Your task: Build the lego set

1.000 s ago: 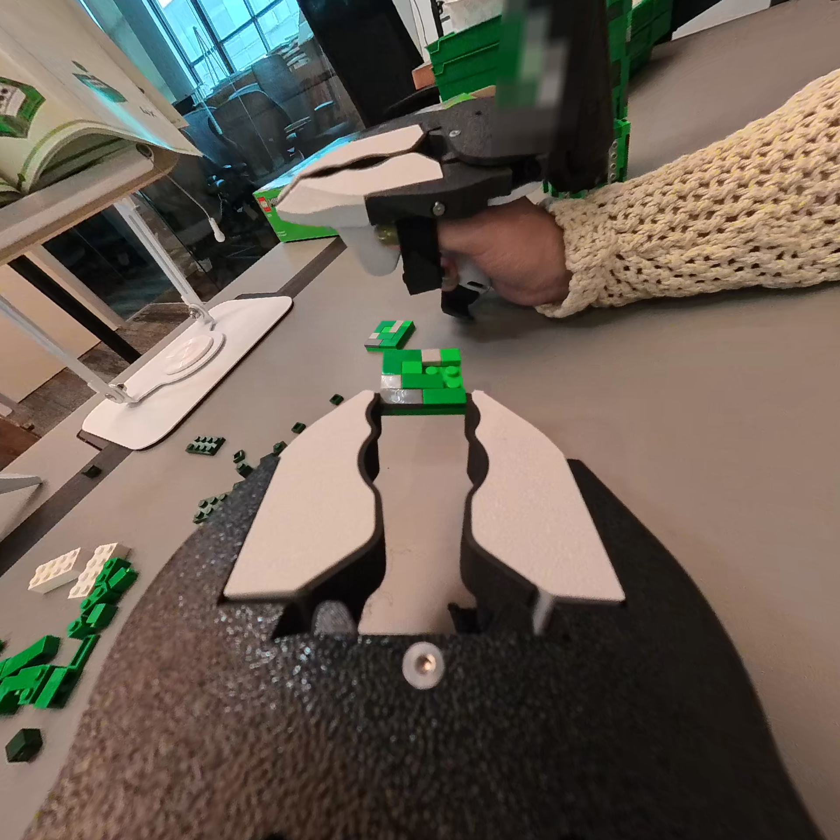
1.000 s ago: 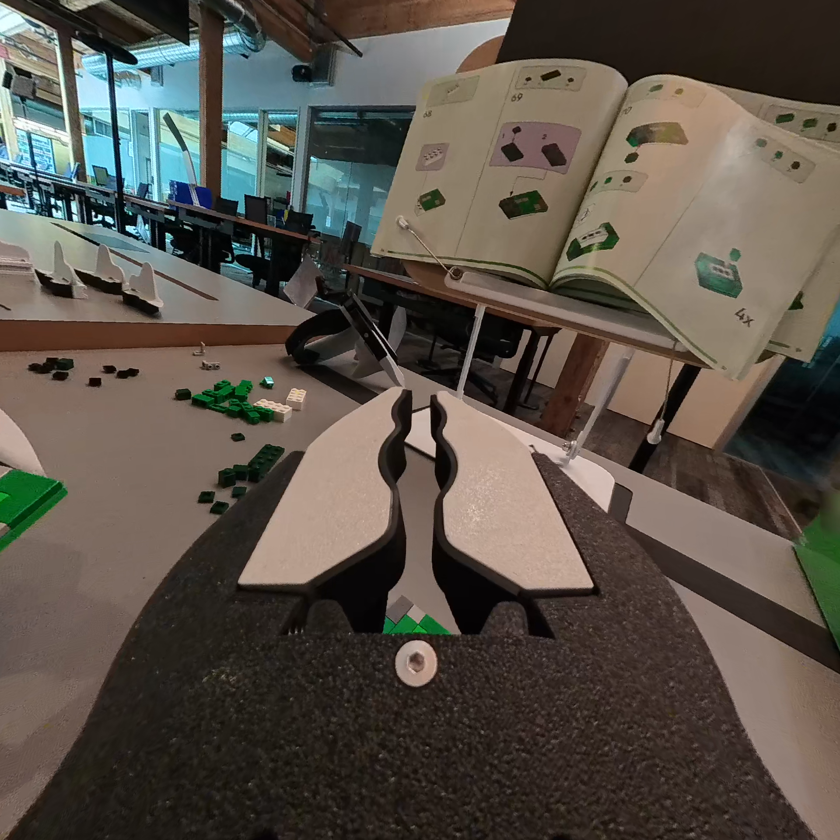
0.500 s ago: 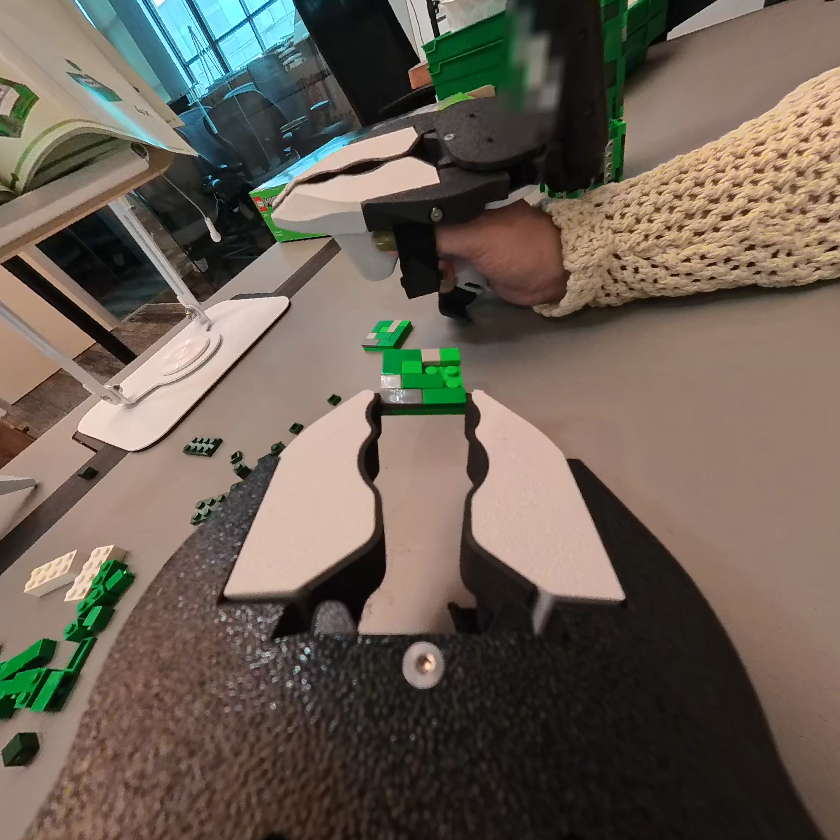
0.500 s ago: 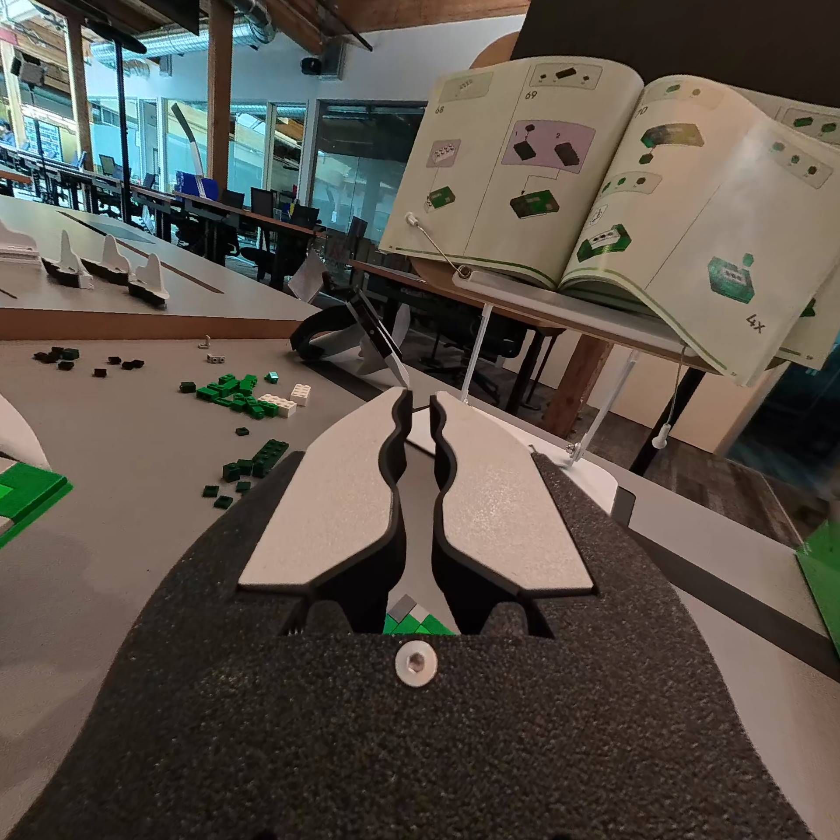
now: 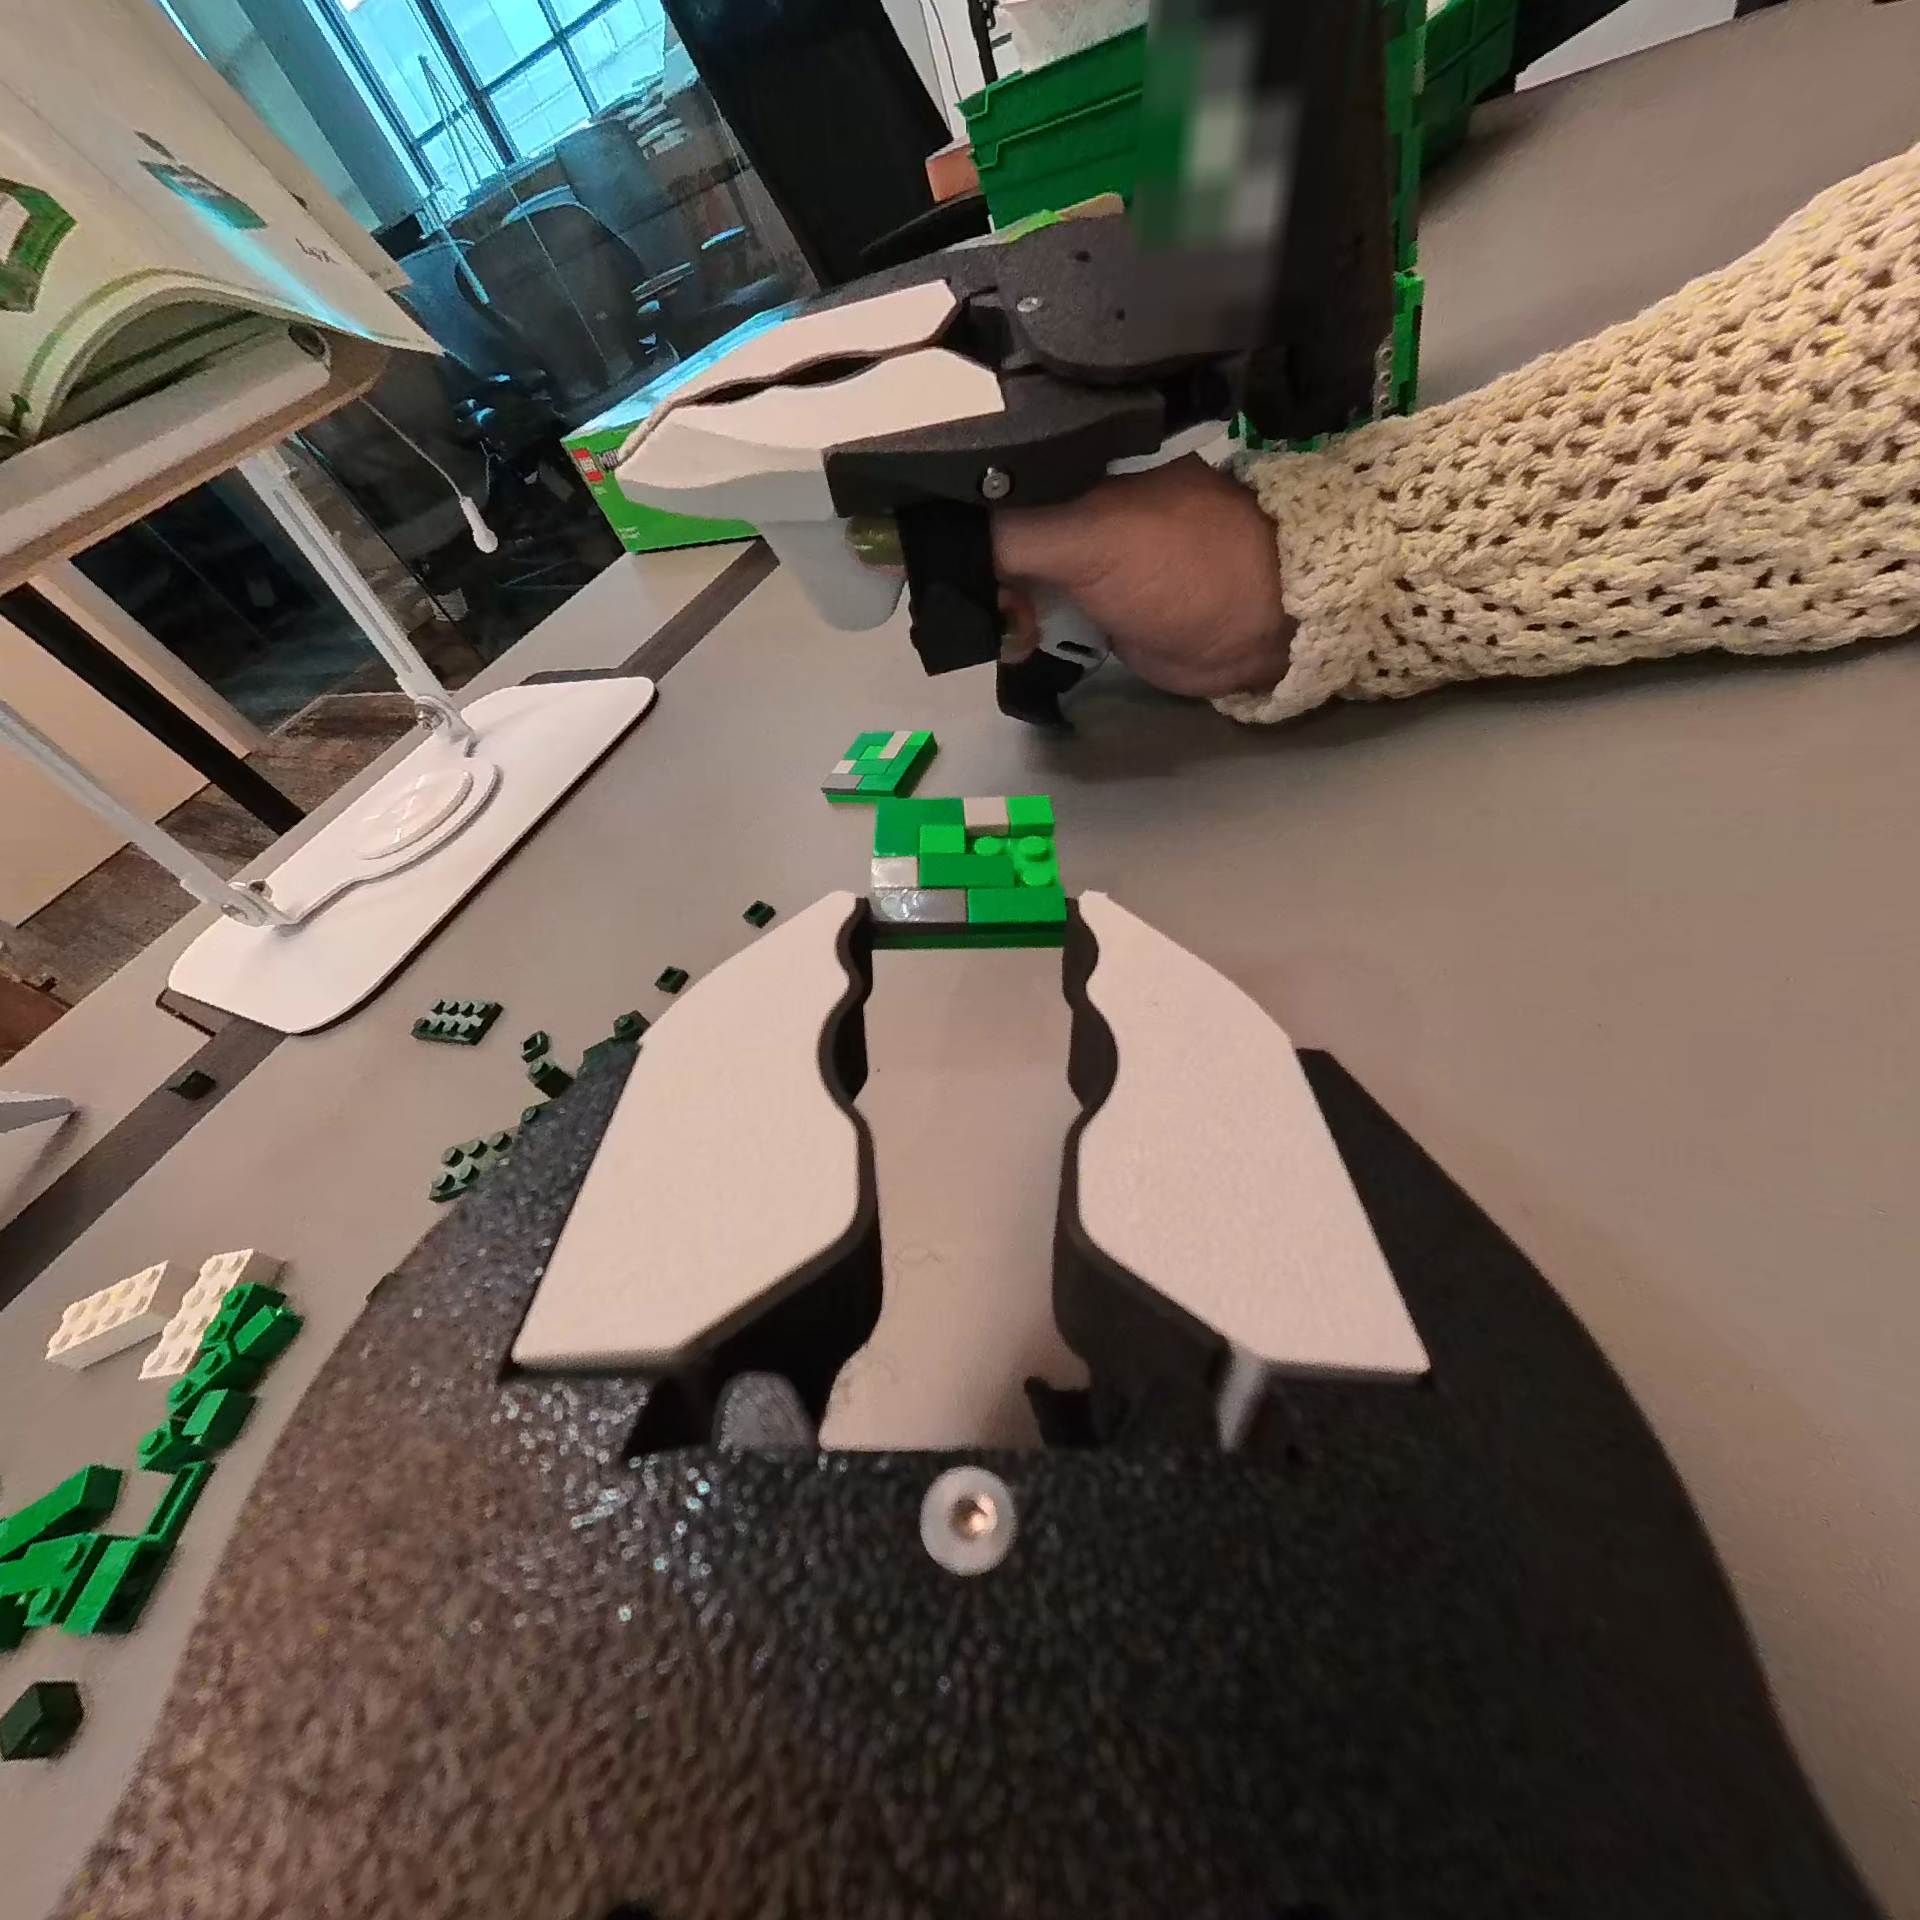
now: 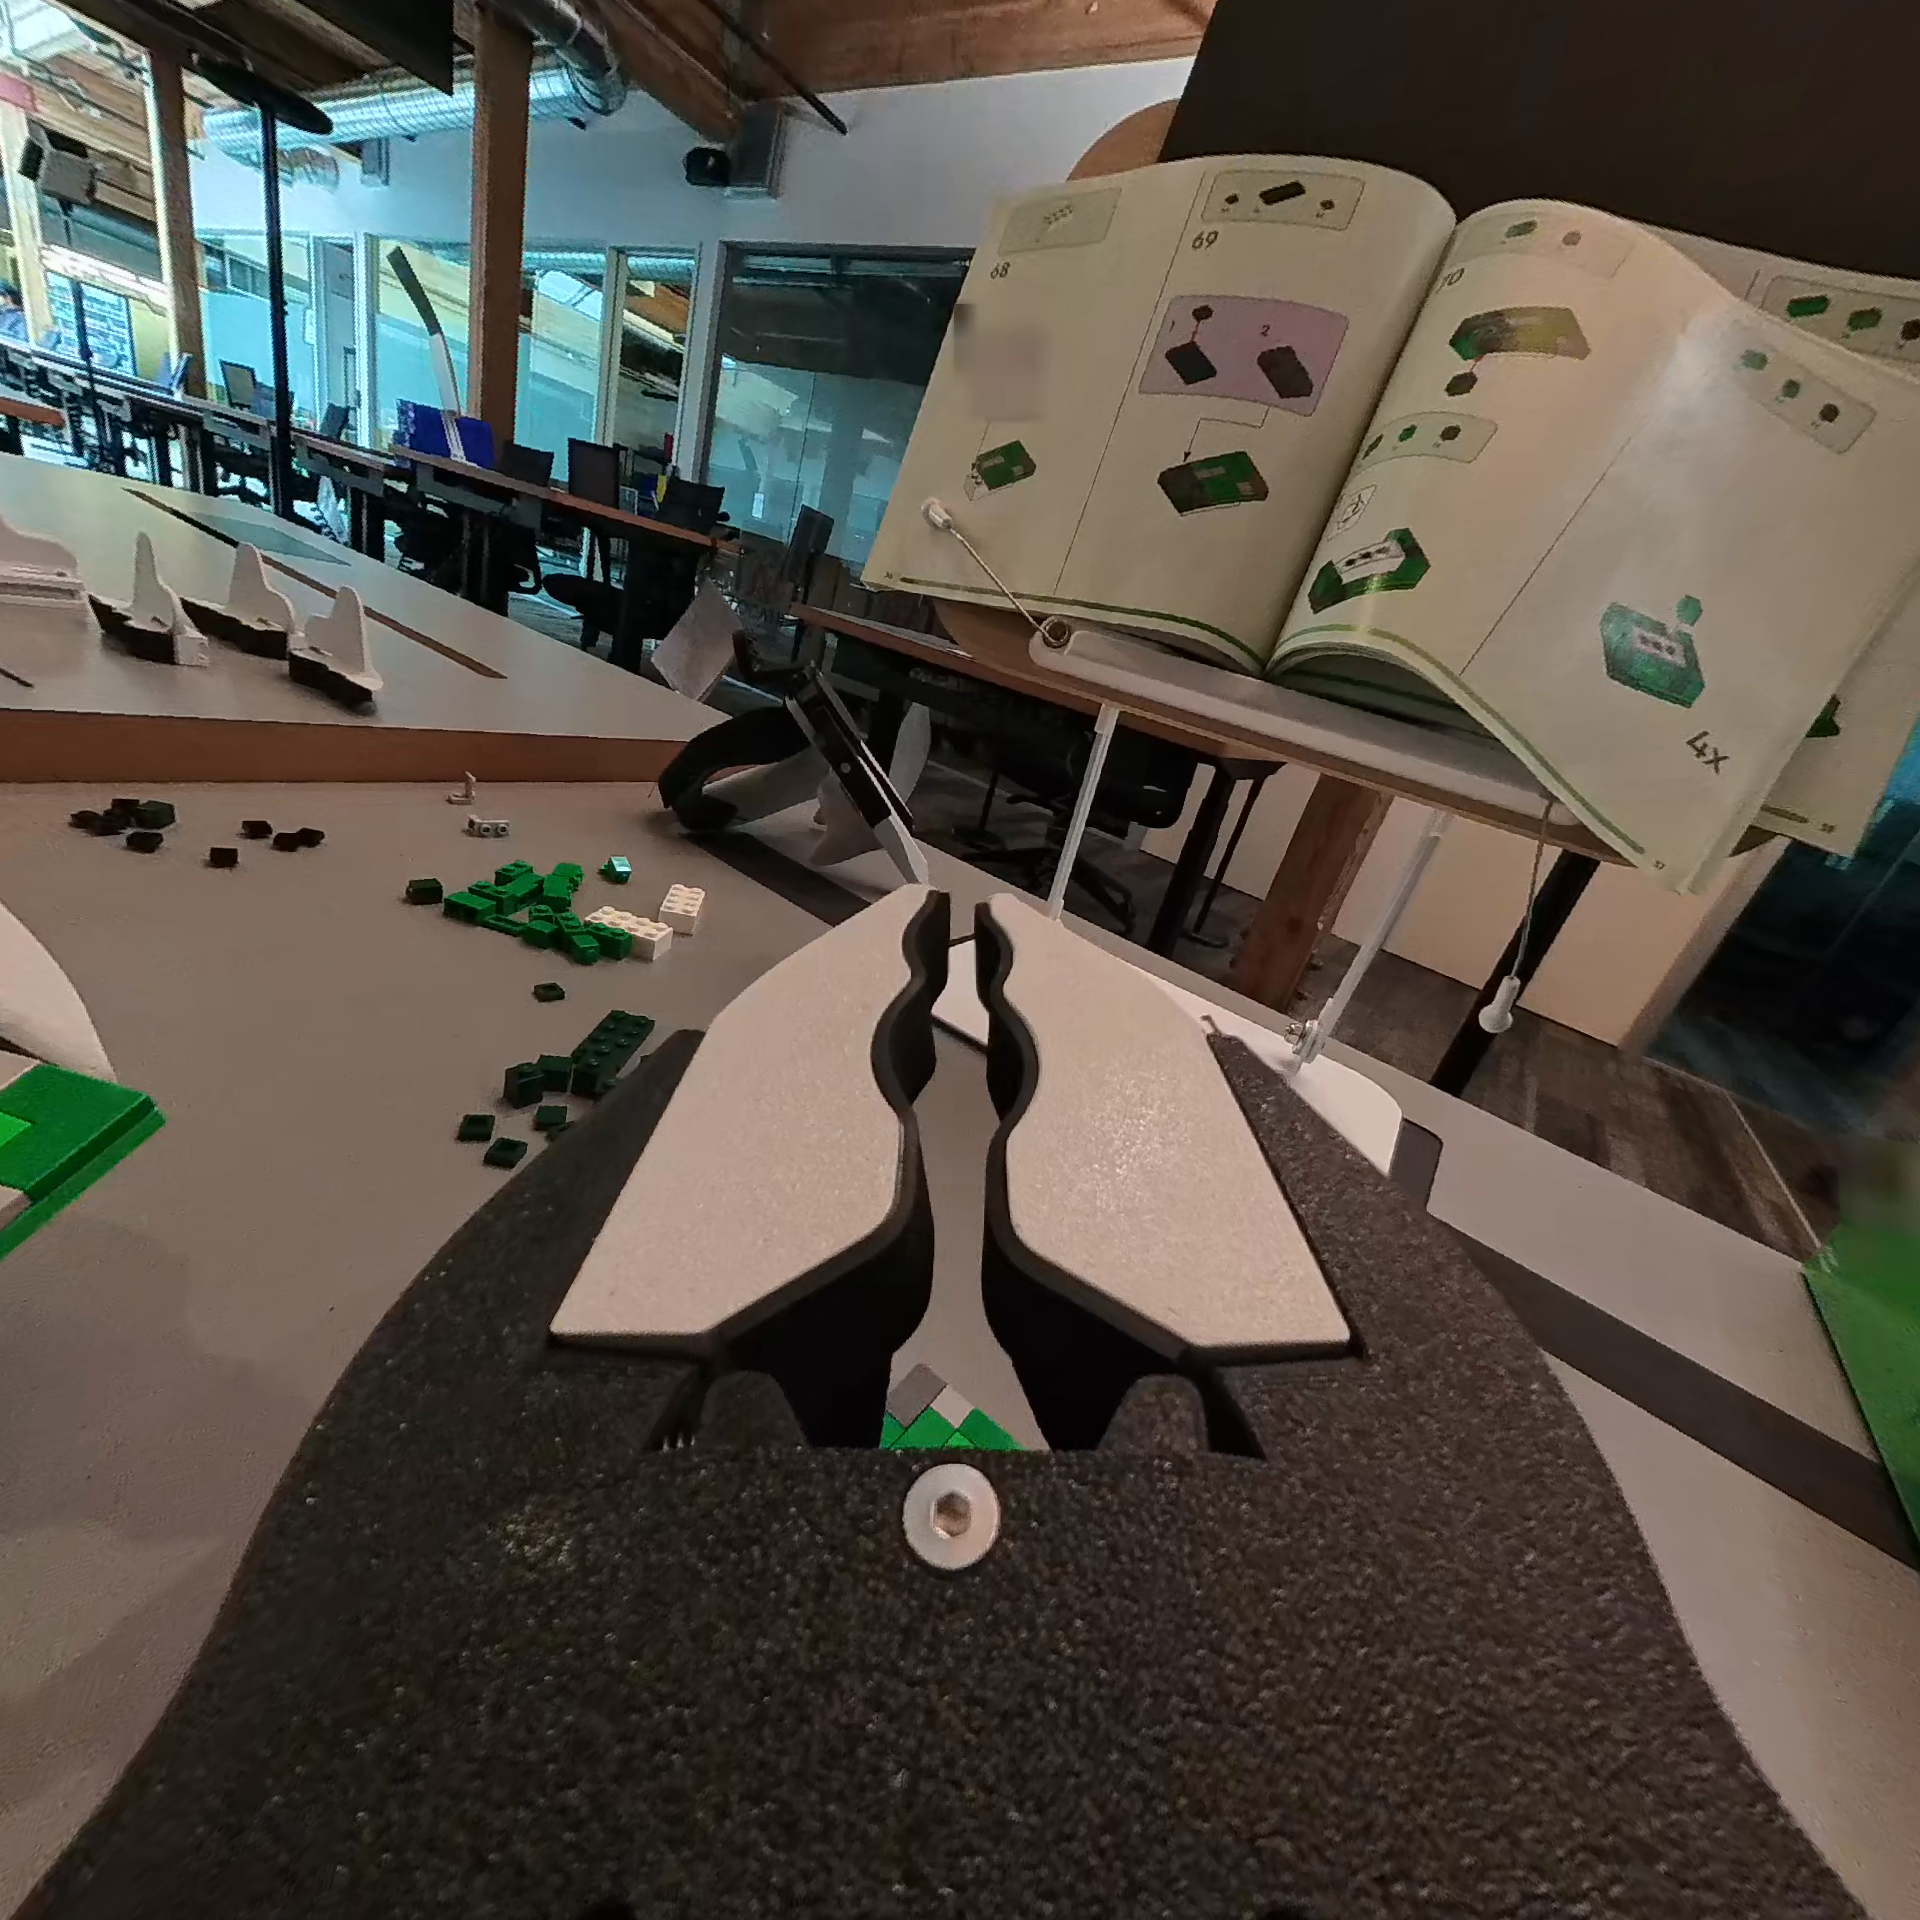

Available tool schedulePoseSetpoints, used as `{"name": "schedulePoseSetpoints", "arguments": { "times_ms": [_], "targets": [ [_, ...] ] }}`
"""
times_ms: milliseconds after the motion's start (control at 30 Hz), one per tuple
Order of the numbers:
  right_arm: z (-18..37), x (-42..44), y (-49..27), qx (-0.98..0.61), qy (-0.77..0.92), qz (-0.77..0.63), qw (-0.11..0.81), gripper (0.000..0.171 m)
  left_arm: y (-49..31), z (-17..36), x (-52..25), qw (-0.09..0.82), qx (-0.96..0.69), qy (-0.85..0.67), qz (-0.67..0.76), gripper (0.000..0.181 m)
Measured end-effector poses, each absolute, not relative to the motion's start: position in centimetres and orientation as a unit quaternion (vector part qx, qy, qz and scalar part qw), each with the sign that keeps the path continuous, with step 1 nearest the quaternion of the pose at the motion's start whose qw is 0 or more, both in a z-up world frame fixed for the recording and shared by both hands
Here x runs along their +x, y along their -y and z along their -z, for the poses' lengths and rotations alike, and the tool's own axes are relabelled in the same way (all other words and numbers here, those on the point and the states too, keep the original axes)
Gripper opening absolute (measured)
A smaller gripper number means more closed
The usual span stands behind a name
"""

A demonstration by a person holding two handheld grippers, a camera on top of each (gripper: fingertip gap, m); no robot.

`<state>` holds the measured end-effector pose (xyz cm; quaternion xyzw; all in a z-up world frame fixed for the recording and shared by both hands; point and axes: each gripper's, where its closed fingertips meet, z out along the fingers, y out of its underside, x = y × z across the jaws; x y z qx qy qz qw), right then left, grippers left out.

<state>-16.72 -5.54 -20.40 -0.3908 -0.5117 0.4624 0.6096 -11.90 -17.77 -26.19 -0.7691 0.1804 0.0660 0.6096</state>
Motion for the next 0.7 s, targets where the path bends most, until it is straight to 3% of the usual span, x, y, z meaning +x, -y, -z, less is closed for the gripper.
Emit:
{"name": "schedulePoseSetpoints", "arguments": {
  "times_ms": [167,400,700],
  "targets": [
    [20.9,-17.1,6.6,-0.375,0.540,-0.455,0.600,0.004,17.7,26.2,-11.9,0.609,-0.769,-0.182,-0.067,0.035],
    [22.3,-17.2,10.3,-0.325,0.614,-0.496,0.520,0.000,17.7,26.3,-11.8,0.607,-0.770,-0.184,-0.068,0.035],
    [24.0,-16.9,13.8,-0.242,0.690,-0.461,0.503,0.000,17.7,26.3,-11.8,0.607,-0.770,-0.185,-0.069,0.035]
  ]
}}
